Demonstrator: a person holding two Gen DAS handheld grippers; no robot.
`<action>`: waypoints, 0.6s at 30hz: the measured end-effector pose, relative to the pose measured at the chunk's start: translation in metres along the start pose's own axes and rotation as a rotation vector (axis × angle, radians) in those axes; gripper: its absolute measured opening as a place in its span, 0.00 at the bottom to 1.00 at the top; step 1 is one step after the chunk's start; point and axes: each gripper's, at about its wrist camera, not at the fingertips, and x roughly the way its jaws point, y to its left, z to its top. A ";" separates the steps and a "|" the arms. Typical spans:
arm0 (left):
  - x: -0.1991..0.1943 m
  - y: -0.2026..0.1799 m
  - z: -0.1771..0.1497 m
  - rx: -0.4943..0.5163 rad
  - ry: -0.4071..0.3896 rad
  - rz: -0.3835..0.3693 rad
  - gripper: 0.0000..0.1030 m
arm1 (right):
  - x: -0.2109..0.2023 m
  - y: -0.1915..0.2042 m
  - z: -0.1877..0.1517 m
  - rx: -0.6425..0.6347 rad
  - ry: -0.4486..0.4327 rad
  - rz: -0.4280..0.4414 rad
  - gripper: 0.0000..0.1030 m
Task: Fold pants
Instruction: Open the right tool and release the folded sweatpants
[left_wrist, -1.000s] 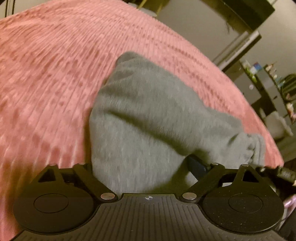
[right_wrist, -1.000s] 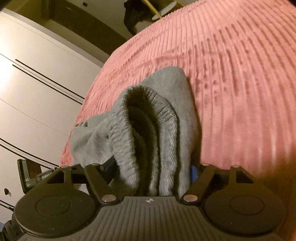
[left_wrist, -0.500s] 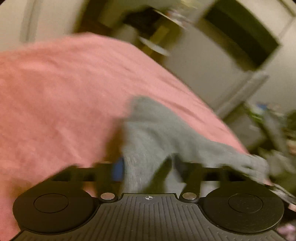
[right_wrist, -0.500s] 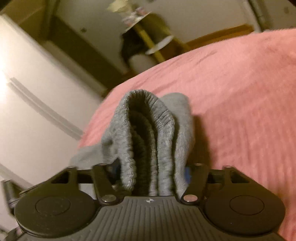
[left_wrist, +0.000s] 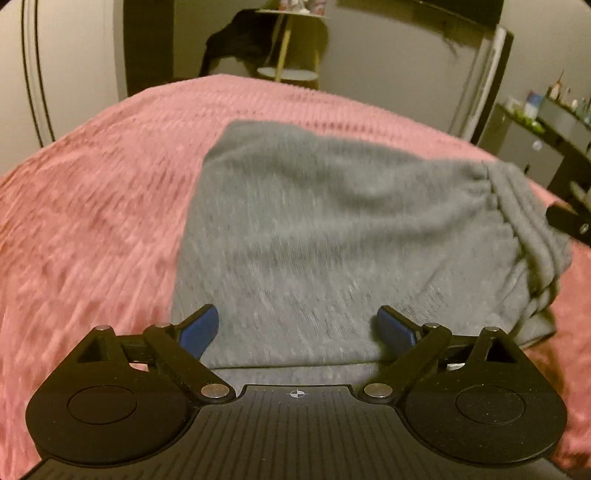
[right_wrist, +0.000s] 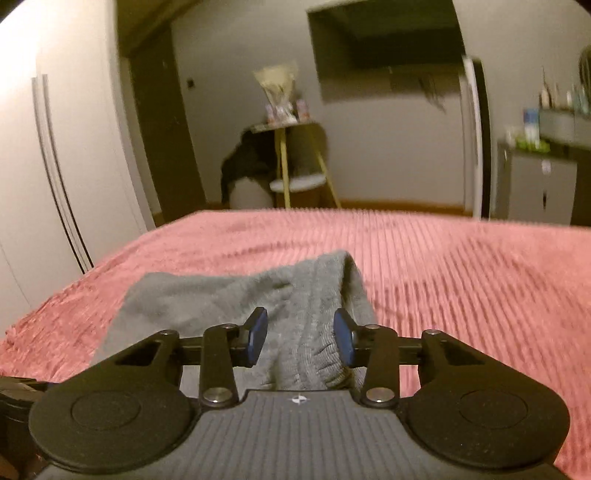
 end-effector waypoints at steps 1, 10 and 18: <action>0.000 -0.002 -0.001 0.006 -0.009 0.010 0.94 | 0.000 0.006 -0.002 -0.048 -0.002 0.007 0.39; 0.006 -0.001 0.000 0.033 0.009 0.048 0.98 | 0.022 -0.028 -0.016 -0.040 0.179 -0.009 0.41; -0.022 0.000 -0.004 0.053 0.016 0.093 0.98 | 0.021 -0.027 -0.027 -0.077 0.176 -0.058 0.67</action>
